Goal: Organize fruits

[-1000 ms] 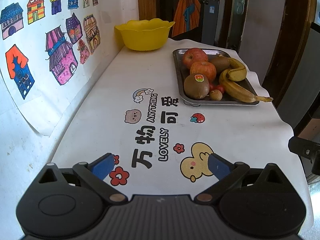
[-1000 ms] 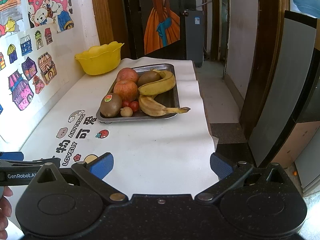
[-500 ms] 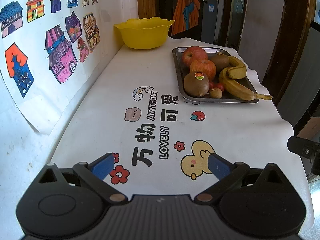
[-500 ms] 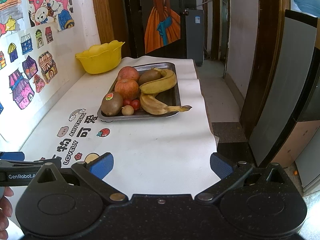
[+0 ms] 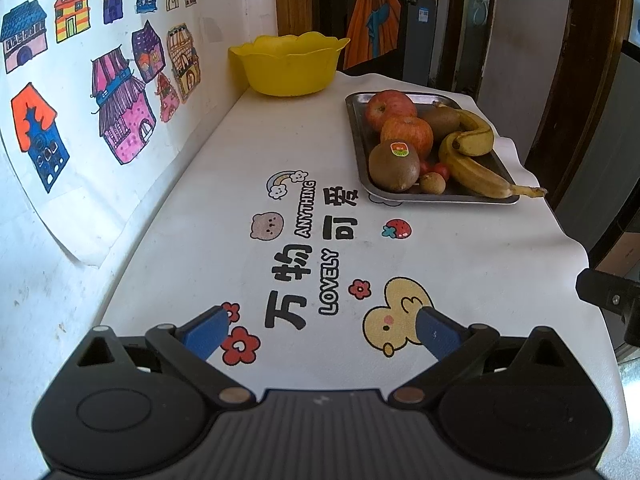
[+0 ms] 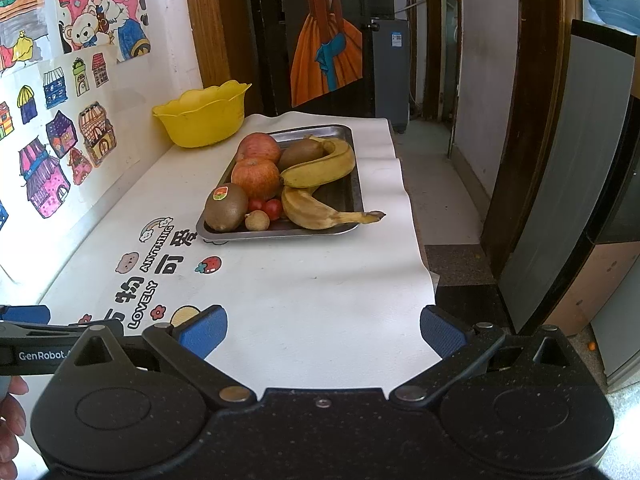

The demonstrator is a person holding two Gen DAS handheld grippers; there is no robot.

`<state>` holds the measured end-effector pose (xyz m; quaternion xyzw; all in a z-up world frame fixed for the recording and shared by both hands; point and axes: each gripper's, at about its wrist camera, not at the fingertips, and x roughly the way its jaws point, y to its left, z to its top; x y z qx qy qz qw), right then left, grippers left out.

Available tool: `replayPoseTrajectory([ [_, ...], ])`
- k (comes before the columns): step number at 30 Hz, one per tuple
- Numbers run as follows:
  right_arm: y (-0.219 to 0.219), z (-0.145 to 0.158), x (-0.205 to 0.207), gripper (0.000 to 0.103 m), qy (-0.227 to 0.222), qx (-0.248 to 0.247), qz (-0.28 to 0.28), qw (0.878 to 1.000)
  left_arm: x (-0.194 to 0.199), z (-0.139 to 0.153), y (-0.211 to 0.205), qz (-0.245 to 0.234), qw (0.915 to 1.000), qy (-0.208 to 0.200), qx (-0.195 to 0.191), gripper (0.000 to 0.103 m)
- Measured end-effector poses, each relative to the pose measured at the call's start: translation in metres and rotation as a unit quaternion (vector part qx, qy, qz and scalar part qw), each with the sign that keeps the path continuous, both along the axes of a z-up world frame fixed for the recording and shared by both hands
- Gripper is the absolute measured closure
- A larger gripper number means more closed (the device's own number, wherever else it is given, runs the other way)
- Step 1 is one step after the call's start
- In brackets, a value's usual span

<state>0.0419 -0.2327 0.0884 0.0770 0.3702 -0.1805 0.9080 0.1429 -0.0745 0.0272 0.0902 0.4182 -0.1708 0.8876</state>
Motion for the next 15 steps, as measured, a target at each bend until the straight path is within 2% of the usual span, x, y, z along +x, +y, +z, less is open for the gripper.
replayPoseTrajectory([
  [15,-0.0007,-0.0014,0.0005,0.001,0.002,0.001,-0.001,1.000,0.0009,-0.0030,-0.0019,-0.004,1.0000,0.006,0.003,0.001],
])
